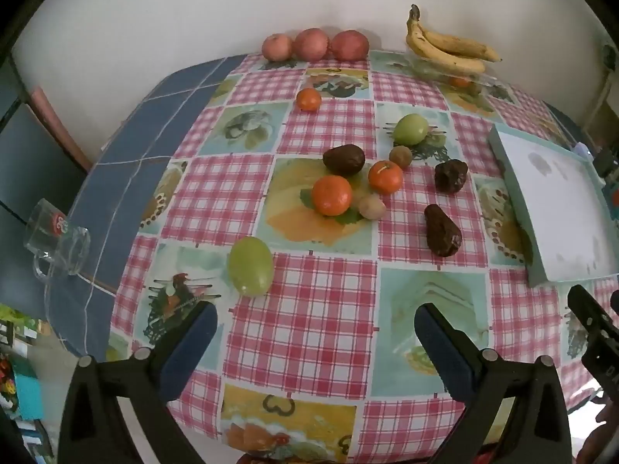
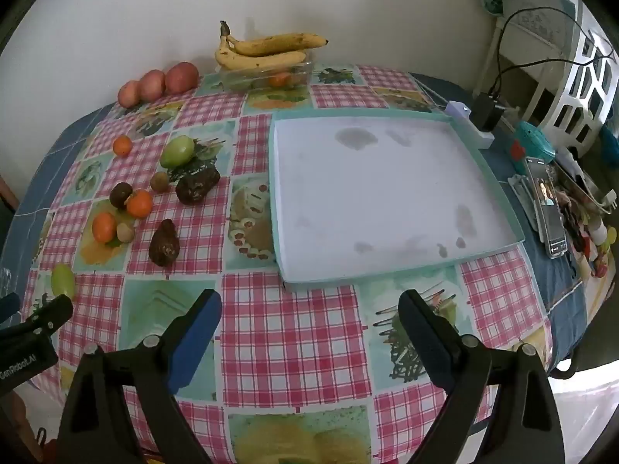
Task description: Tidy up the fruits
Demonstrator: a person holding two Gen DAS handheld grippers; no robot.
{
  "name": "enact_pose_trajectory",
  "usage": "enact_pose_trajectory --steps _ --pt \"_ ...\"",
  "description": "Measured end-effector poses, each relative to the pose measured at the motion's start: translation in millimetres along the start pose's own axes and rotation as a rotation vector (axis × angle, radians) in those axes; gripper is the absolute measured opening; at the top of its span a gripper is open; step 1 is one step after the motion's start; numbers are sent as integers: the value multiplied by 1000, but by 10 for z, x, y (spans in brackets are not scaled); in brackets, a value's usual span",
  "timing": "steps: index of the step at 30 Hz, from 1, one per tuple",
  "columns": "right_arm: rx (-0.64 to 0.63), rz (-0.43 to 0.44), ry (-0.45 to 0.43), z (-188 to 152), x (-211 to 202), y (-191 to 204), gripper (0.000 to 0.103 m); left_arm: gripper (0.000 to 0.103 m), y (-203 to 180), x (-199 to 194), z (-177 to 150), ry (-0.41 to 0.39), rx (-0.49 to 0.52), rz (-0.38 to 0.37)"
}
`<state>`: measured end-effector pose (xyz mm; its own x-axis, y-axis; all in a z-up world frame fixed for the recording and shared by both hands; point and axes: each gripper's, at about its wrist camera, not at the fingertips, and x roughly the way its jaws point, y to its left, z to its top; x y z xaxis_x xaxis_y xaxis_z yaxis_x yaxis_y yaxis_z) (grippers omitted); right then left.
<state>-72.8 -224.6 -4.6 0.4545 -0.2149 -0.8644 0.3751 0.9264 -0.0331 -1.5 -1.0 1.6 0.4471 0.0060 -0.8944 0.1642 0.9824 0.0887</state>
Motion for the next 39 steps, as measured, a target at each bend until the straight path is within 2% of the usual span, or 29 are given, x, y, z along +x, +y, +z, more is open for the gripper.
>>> enact_pose_trajectory --steps 5,39 --pt "-8 3 7 2 8 48 93 103 50 43 8 18 -15 -24" --pt "-20 17 9 -19 39 59 93 103 34 33 8 14 -4 -8"
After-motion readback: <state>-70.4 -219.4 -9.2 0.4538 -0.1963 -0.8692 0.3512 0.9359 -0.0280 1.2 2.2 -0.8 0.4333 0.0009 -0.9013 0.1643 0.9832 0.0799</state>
